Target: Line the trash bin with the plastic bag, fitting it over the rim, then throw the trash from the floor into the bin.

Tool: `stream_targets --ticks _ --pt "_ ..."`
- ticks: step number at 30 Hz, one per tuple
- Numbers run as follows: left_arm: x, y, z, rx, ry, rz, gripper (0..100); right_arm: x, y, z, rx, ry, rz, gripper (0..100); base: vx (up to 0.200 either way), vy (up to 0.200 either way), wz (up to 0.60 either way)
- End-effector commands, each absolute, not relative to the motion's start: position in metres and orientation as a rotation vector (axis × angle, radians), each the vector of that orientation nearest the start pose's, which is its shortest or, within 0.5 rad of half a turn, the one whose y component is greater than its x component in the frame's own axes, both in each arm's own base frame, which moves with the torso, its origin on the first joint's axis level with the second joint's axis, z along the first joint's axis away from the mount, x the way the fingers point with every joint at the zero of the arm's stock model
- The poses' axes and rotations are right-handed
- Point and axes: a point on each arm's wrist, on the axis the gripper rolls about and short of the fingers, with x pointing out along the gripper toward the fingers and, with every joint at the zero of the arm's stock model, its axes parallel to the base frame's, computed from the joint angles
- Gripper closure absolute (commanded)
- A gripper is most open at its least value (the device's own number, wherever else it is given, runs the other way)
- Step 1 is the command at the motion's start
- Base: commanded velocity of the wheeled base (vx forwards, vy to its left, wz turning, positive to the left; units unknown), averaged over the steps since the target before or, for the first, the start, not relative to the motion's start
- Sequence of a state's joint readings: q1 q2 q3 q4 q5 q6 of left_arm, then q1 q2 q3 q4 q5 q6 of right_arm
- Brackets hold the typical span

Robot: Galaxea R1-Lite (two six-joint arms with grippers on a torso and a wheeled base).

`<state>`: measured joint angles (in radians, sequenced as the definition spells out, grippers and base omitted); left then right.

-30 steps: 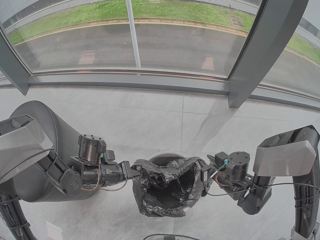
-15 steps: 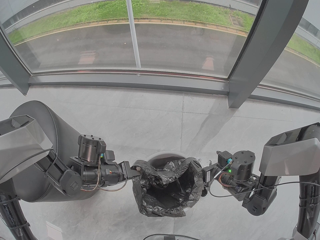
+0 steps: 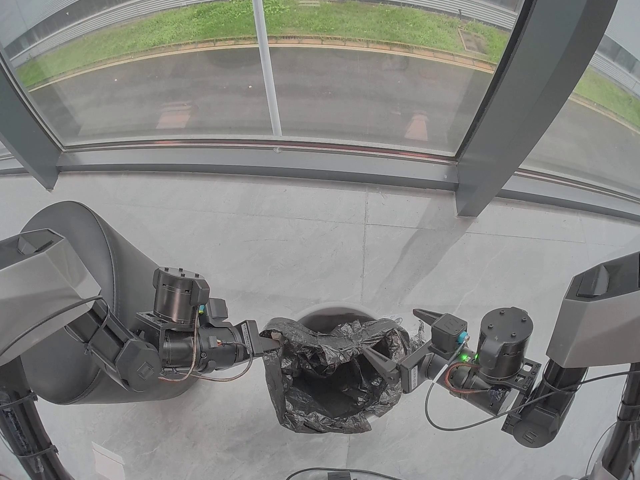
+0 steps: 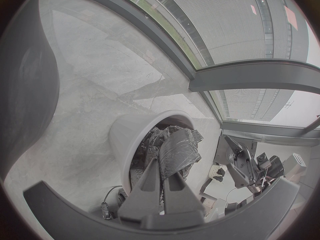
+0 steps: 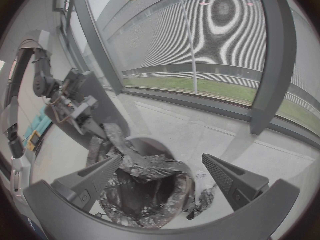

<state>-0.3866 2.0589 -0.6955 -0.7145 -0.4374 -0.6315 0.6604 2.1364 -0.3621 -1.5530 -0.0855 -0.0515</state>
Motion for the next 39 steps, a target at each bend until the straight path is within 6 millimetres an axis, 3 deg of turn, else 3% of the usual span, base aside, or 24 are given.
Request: stream_targets --ticks 1,10,34,35,39 --pt "0.302 -0.133 0.052 -0.591 0.886 -0.56 100 0.235 0.193 0.042 -0.141 0.178 0.641 0 0.0 0.0 0.0" --pt "0.301 -0.134 0.055 -0.591 0.878 -0.567 100 0.251 0.225 -0.008 -0.292 0.202 0.692 0 0.0 0.0 0.0" --pt "0.301 -0.133 0.055 -0.591 0.878 -0.567 100 0.279 0.254 -0.019 -0.301 0.154 0.669 0 0.0 0.0 0.0" --pt "0.301 -0.133 0.055 -0.591 0.878 -0.567 100 0.279 0.254 -0.02 -0.302 0.155 0.668 100 0.0 0.0 0.0" --pt "0.301 -0.133 0.055 -0.591 0.88 -0.566 100 0.282 0.253 -0.018 -0.298 0.151 0.663 100 0.0 0.0 0.0"
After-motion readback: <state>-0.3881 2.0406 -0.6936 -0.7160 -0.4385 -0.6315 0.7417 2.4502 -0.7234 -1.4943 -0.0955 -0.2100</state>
